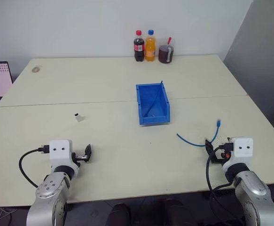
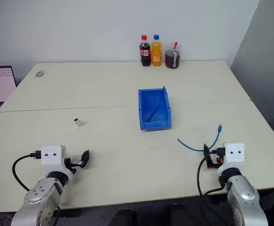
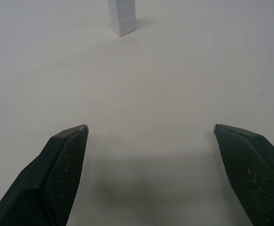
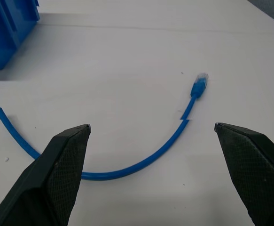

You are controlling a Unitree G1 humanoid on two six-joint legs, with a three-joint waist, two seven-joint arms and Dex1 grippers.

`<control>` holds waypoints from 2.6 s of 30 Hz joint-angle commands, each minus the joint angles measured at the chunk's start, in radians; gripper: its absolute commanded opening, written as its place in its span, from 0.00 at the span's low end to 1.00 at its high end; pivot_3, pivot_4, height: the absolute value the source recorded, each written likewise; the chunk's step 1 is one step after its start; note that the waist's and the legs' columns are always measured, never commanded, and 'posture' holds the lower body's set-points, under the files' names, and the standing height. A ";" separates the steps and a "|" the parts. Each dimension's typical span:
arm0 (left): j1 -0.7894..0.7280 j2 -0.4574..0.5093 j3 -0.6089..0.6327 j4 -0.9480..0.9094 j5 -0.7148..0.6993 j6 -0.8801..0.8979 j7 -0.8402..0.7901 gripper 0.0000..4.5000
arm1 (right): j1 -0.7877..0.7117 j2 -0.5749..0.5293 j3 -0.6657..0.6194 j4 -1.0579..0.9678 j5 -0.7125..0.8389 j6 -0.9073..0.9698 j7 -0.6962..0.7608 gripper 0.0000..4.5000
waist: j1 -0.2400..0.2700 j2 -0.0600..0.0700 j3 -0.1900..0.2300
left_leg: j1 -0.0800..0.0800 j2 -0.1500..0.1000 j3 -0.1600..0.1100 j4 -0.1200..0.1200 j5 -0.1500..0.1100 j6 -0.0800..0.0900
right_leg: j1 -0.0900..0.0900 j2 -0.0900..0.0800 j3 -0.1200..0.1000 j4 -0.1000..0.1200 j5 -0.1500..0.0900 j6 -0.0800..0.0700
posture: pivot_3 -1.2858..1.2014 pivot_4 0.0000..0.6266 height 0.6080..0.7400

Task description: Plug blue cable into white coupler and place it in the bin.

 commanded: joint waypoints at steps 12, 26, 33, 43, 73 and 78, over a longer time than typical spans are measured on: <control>-0.018 0.003 0.005 -0.021 0.033 -0.036 0.018 1.00 | -0.023 -0.006 0.002 -0.010 -0.015 -0.017 -0.013 1.00 | 0.000 0.000 0.000 | 0.000 0.000 0.000 0.000 0.000 0.000 | 0.000 0.000 0.000 0.000 0.000 0.000 | 0.52 0.24 1.00; -0.015 -0.003 0.013 -0.043 0.034 -0.017 0.038 1.00 | -0.027 -0.010 -0.001 -0.007 -0.034 0.002 -0.019 1.00 | 0.000 0.000 0.000 | 0.000 0.000 0.000 0.000 0.000 0.000 | 0.000 0.000 0.000 0.000 0.000 0.000 | 0.52 0.24 1.00; -0.014 -0.007 0.001 -0.039 0.029 -0.022 0.035 1.00 | -0.037 -0.014 -0.009 0.006 -0.045 0.017 -0.025 1.00 | 0.000 0.000 0.000 | 0.000 0.000 0.000 0.000 0.000 0.000 | 0.000 0.000 0.000 0.000 0.000 0.000 | 0.52 0.24 1.00; -0.359 0.315 -0.144 0.052 -0.137 -0.010 -0.426 1.00 | -0.138 -0.024 -0.028 0.047 -0.023 0.140 -0.046 1.00 | 0.005 0.000 0.000 | 0.000 0.000 -0.001 0.000 0.003 0.004 | 0.000 0.002 -0.001 0.002 0.001 -0.002 | 0.52 0.24 1.00; -0.812 0.302 -0.550 0.332 -0.143 -0.148 -0.952 1.00 | -0.358 -0.021 -0.045 0.376 -0.073 0.217 -0.144 0.37 | 0.000 0.001 0.001 | -0.005 0.001 -0.001 0.001 0.002 0.005 | -0.001 0.006 0.002 0.000 0.002 -0.002 | 0.52 0.24 1.00; -0.794 0.305 -0.548 0.312 -0.146 -0.142 -0.950 1.00 | -0.359 -0.030 -0.061 0.410 -0.069 0.205 -0.154 0.08 | 0.002 0.001 0.001 | -0.004 0.001 -0.001 0.002 0.002 0.005 | -0.001 0.006 0.002 0.000 0.002 -0.001 | 0.52 0.24 1.00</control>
